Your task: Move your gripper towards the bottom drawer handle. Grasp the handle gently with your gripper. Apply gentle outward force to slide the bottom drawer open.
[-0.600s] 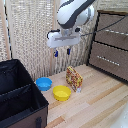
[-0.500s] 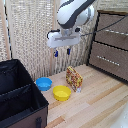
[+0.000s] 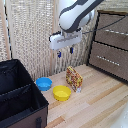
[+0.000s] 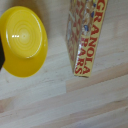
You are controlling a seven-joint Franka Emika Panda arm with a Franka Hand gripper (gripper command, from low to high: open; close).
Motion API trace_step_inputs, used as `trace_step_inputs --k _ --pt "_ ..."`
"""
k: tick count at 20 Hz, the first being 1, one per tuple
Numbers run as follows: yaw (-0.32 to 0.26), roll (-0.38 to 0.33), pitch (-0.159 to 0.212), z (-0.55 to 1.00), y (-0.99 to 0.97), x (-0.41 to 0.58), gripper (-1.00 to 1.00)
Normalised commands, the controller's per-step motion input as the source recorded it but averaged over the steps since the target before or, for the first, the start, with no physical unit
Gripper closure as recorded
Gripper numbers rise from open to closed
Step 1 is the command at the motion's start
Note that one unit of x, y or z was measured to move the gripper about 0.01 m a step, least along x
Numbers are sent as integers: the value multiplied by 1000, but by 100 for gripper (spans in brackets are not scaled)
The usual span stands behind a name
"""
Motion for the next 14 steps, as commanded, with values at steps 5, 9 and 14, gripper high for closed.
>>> trace_step_inputs --k 5,9,14 --pt "121 -312 -45 -5 -339 -17 -100" --pt "107 -347 -39 -56 -321 0 -100" --pt "103 -353 -31 -70 -323 0 -100"
